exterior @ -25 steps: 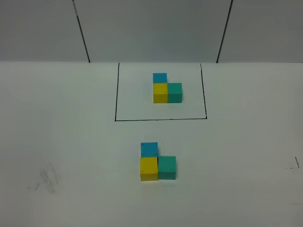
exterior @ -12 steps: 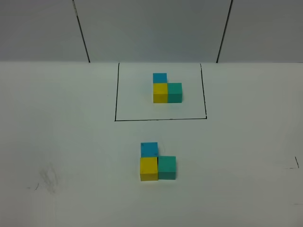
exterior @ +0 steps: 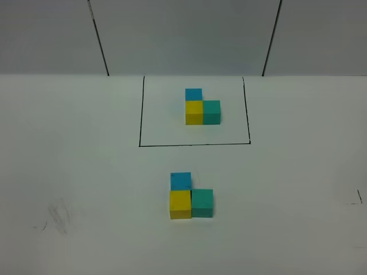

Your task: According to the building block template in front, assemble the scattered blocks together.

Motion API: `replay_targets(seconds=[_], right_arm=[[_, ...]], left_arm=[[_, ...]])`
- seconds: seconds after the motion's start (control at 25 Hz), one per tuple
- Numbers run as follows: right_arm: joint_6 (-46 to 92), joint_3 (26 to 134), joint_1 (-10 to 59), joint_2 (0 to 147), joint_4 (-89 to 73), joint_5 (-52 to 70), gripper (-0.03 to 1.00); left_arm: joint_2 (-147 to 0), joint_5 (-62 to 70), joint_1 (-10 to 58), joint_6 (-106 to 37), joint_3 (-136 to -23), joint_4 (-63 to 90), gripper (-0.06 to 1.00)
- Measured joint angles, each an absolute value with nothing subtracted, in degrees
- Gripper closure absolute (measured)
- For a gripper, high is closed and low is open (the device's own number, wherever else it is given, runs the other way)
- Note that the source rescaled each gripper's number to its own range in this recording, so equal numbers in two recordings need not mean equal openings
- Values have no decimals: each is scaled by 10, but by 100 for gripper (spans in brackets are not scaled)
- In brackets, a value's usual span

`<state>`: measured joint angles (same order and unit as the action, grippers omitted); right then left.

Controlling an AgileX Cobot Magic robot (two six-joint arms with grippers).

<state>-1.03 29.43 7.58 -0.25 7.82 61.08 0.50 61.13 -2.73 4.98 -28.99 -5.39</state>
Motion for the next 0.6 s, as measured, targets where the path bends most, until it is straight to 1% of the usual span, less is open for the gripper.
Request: replay_targets(seconds=[0.6], right_arm=[[4, 288, 75, -2, 76, 612, 18]], left_arm=[[5, 611, -27, 50, -290, -54, 36]])
